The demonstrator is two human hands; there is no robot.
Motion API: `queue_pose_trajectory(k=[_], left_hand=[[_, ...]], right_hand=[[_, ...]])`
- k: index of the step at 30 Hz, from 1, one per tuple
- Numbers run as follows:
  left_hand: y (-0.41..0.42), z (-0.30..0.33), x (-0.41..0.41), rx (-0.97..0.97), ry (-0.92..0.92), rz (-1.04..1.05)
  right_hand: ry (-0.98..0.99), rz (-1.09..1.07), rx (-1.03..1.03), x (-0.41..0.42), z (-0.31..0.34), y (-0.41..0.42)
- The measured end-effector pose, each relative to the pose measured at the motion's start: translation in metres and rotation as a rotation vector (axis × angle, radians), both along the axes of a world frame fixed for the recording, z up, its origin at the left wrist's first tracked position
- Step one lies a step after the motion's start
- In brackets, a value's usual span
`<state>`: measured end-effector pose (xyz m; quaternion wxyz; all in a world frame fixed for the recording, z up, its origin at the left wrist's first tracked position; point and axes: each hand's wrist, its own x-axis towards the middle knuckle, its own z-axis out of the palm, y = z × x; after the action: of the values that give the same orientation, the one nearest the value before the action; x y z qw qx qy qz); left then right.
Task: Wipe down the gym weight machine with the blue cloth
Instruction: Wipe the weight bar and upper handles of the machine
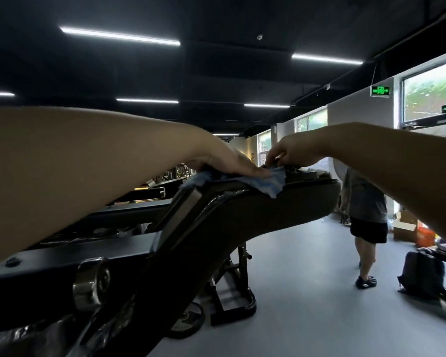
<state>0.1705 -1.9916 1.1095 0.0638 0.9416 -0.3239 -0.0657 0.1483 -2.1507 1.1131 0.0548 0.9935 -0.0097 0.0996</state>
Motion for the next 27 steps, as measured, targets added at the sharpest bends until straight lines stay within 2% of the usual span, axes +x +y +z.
queue_pose_trajectory(k=[3, 6, 11, 15, 17, 20, 24, 27], left_hand=[[-0.017, 0.004, -0.004, 0.04, 0.003, -0.01], [-0.024, 0.006, -0.01, 0.047, -0.004, -0.03], [-0.02, 0.005, -0.018, 0.031, -0.011, -0.078], [-0.021, 0.002, -0.029, 0.053, -0.165, -0.078], [-0.02, -0.003, -0.035, 0.092, -0.281, -0.104], [-0.009, -0.011, -0.041, 0.087, -0.342, -0.134], [0.016, -0.025, -0.051, -0.003, -0.421, -0.059], [0.039, -0.035, -0.056, -0.066, -0.391, 0.034]], right_hand=[[-0.046, 0.012, 0.021, -0.011, -0.002, -0.016], [-0.11, 0.071, 0.128, -0.026, -0.007, -0.032], [-0.246, 0.153, 0.113, -0.045, -0.024, -0.039], [-0.377, 0.196, 0.15, -0.066, -0.039, -0.037], [-0.442, 0.214, 0.126, -0.076, -0.048, -0.035], [-0.526, 0.266, 0.085, -0.087, -0.062, -0.025], [-0.572, 0.352, -0.095, -0.084, -0.076, -0.006], [-0.594, 0.38, -0.147, -0.071, -0.087, 0.012]])
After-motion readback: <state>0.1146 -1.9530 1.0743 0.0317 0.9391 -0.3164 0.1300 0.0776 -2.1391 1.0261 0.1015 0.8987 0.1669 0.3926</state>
